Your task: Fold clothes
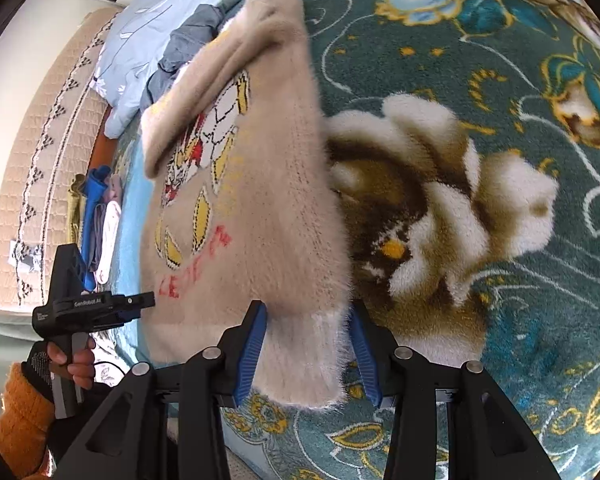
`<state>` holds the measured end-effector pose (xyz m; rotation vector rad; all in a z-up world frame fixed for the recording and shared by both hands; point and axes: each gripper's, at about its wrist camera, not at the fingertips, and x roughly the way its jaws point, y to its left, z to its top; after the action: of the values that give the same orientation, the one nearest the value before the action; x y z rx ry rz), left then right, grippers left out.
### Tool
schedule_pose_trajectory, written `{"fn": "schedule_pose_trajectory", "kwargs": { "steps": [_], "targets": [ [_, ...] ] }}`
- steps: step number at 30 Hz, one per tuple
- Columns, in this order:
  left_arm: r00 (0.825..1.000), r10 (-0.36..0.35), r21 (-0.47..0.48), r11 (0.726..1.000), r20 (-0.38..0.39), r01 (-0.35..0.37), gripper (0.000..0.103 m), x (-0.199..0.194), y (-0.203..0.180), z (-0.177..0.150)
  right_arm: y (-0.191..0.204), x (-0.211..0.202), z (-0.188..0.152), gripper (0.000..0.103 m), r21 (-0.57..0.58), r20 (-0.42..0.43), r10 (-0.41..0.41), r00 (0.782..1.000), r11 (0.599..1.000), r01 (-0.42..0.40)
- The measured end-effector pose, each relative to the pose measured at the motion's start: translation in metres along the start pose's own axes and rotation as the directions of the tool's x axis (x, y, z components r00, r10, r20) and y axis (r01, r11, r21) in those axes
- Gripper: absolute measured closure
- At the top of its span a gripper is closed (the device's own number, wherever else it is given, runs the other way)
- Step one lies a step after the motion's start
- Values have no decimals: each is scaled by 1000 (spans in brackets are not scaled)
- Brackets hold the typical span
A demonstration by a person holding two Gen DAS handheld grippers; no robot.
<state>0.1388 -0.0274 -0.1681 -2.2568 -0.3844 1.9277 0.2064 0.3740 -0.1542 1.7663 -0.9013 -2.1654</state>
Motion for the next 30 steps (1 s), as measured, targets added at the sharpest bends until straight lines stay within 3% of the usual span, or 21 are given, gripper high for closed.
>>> {"fn": "schedule_pose_trajectory", "kwargs": {
  "steps": [4,5,9,11,15,19,23,26,30],
  "targets": [
    [1000,15,24,1000,-10,-15,59,2,-4,-4,4,2,-1,60,26,10,-26,1000,999,26],
    [1000,19,24,1000,-12,-19,59,2,-4,-5,5,3,-1,66,35,11,-23,1000,999,23],
    [999,35,39,999,-9,-35,79,1,-6,-10,7,4,-3,87,58,-2,-17,1000,998,17],
    [999,55,49,997,-1,-55,87,-1,-7,-11,10,1,-3,90,62,-8,-20,1000,998,21],
    [987,128,122,983,96,-139,93,-25,-20,-16,27,-19,-1,92,19,-3,-1,1000,1000,1],
    [956,145,195,961,256,-198,94,-67,-36,-28,46,-42,0,92,-30,4,23,1000,999,-23],
    [943,102,229,957,317,-180,94,-104,-49,-43,64,-66,1,92,-79,9,48,999,996,-47],
    [933,95,262,946,348,-193,94,-132,-49,-34,78,-83,2,92,-116,12,66,998,991,-65],
    [929,70,334,921,364,-200,94,-159,-58,-57,90,-109,-8,92,-140,-22,84,996,986,-86]
  ]
}}
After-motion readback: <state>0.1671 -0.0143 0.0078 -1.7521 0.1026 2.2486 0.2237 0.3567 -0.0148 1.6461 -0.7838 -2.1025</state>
